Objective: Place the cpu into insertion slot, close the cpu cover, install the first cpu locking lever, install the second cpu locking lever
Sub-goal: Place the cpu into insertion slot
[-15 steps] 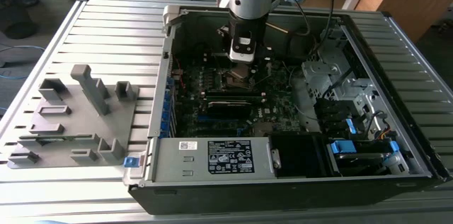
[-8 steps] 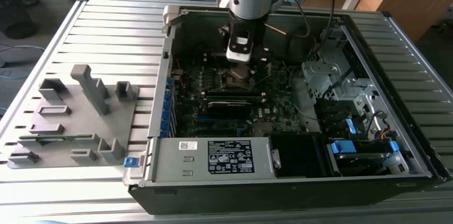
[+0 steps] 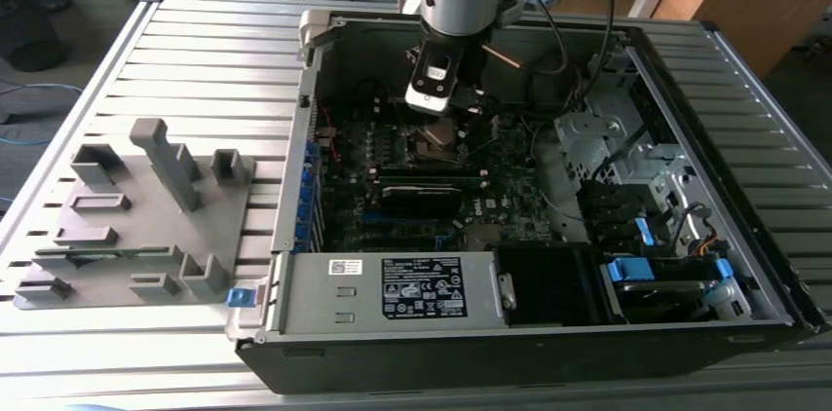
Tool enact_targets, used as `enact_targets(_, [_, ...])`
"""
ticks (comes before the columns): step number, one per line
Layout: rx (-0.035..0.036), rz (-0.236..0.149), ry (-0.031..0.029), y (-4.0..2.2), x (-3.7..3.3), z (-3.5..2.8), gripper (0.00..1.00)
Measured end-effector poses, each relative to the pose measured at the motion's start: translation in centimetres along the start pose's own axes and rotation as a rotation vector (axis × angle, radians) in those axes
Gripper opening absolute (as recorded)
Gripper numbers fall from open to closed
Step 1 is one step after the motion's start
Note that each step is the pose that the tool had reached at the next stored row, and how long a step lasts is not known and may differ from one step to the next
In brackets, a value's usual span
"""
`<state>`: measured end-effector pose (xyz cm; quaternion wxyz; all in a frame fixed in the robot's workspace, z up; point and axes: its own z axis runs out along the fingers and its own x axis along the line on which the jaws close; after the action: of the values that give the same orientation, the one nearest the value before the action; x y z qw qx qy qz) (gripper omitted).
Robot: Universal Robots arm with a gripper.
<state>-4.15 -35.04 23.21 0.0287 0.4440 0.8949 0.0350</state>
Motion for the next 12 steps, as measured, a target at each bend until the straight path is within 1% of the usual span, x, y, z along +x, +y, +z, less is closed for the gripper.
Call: enact_targets(12, [-0.0001, 0.003, -0.0002, 0.0, 0.0, 0.01, 0.54])
